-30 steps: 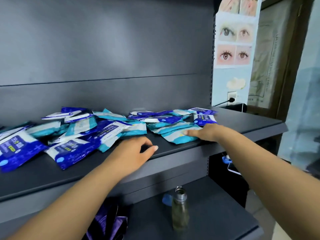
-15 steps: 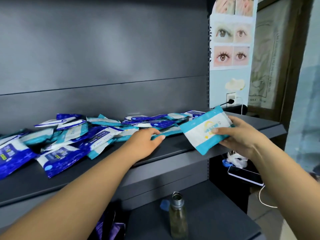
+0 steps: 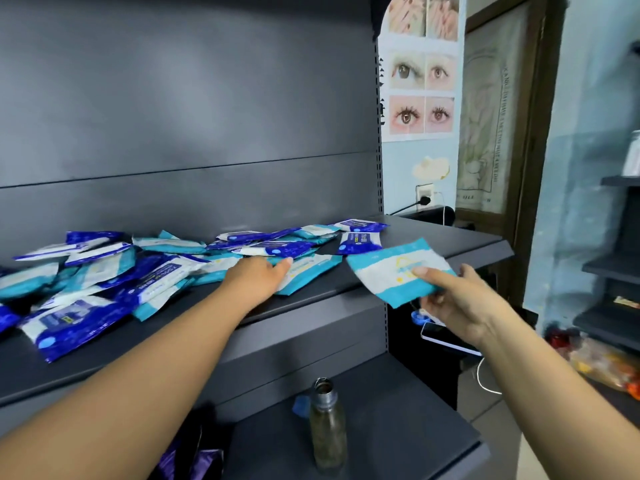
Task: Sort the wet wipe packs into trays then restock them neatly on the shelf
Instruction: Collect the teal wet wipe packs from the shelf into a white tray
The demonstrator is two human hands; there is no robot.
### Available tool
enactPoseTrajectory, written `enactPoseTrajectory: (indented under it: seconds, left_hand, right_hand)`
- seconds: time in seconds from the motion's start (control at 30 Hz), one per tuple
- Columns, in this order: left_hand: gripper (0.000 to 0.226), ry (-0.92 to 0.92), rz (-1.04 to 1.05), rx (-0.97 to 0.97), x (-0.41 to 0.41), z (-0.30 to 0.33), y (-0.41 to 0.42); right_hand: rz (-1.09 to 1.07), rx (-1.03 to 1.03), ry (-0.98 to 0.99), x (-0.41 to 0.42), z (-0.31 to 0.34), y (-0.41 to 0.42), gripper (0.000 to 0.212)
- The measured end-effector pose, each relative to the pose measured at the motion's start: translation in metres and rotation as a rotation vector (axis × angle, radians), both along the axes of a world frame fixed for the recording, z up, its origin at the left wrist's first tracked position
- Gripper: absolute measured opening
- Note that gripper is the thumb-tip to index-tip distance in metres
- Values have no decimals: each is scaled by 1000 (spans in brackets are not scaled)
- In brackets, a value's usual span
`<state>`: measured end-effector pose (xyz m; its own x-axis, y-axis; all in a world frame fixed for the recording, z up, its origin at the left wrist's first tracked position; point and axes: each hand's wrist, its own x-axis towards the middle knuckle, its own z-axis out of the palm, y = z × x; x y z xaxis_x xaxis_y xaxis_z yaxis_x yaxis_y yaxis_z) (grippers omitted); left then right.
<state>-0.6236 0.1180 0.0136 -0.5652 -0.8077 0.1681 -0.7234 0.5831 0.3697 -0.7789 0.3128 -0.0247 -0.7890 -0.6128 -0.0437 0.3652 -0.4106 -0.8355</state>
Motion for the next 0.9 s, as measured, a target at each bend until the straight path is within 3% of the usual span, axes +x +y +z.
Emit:
enactPoseTrajectory:
  seconds: [0.13, 0.17, 0.23, 0.27, 0.33, 0.4, 0.5, 0.57, 0.77, 0.9]
  left_hand:
    - [81, -229, 100, 17, -21, 1, -5]
    - [84, -258, 84, 10, -25, 4, -3]
    - [87, -263, 54, 69, -26, 14, 2]
    - [84, -212, 38, 179, -22, 19, 4]
    - [63, -26, -29, 433, -8, 24, 11]
    - [38, 107, -135, 442, 12, 16, 22]
    - [31, 352, -185, 190, 50, -4, 40]
    - [24, 531, -191, 173, 84, -18, 51]
    - [8, 926, -101, 485, 215, -83, 76]
    - [6, 1000, -7, 818, 322, -150, 83]
  right_hand:
    - [41, 170, 174, 8, -4, -3, 104]
    - [41, 169, 180, 8, -4, -5, 97]
    - [72, 135, 205, 12, -4, -8, 59]
    - [93, 115, 199, 14, -6, -9, 39]
    - [128, 48, 129, 20, -14, -14, 20]
    - [165, -10, 38, 32, -20, -18, 13]
    - [220, -79, -63, 65, -22, -23, 14]
    - [244, -111, -80, 94, -21, -25, 16]
    - [377, -52, 34, 221, -38, -25, 15]
    - [480, 166, 52, 319, -94, -26, 18]
